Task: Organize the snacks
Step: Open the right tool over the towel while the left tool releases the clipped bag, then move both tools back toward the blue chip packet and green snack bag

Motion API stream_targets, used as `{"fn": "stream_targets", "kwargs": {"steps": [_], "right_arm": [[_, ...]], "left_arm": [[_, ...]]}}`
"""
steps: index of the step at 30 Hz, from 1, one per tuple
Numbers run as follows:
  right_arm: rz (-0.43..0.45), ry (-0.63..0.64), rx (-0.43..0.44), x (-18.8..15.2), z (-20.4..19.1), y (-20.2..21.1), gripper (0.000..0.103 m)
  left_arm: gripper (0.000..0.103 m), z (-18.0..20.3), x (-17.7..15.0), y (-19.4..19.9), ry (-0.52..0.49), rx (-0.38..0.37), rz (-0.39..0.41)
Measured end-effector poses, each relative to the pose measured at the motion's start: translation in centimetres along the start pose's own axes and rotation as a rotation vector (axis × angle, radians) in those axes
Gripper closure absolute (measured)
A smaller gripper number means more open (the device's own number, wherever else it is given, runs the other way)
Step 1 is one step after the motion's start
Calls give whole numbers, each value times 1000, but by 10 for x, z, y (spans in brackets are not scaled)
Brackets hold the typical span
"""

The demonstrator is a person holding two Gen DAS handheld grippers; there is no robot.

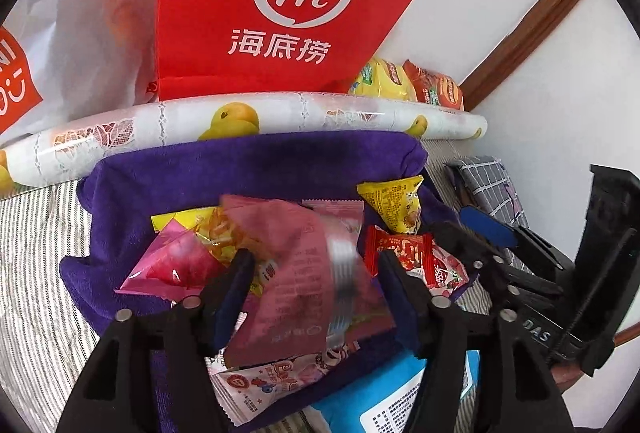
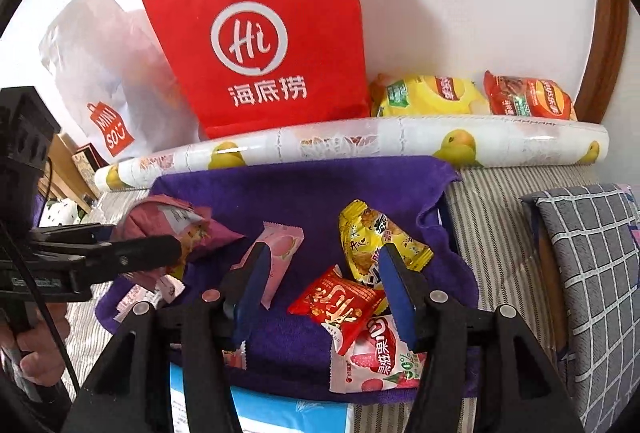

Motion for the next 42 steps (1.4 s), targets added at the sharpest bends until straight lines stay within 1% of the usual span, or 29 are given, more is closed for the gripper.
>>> {"fn": "stream_targets", "kwargs": {"steps": [2, 8, 14, 20, 24, 28, 32, 38, 40, 42], "right_arm": [[8, 2, -5, -1, -2, 5, 47], [13, 16, -24, -9, -8, 23, 47], [21, 7, -37, -25, -13, 50, 47], [32, -12, -1, -44, -27, 77, 47], [31, 6, 8, -61, -44, 92, 47], [24, 0, 43, -79, -56, 102, 47], [12, 6, 63, -96, -70, 109, 47], [-22, 59, 97, -126, -101, 111, 47], [-35, 70, 107, -137, -111, 108, 47], [-66, 77, 128, -152, -123, 100, 47]], "left_arm": [[33, 0, 0, 1, 0, 10, -1], [33, 5, 0, 15, -1, 13, 17], [33, 14, -2, 41, -15, 15, 54], [33, 23, -14, 68, -31, 2, 75], [33, 18, -32, 81, -19, 24, 81], [33, 7, -55, 93, -7, 52, 82], [33, -4, -77, 102, 17, 63, 81], [33, -25, -108, 121, 56, 90, 98], [33, -32, -119, 125, 68, 107, 104], [33, -40, -129, 128, 86, 106, 100]]}}
Point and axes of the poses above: each gripper's, at about its wrist camera, not at the fingertips, and y roughly against the way its jaws point, z to its right, x to its top, the point moved 2 cm from there along -y, roughly the way its jaws point, and after that the axes turned 8 degrees about y, right-handed, at the moved point
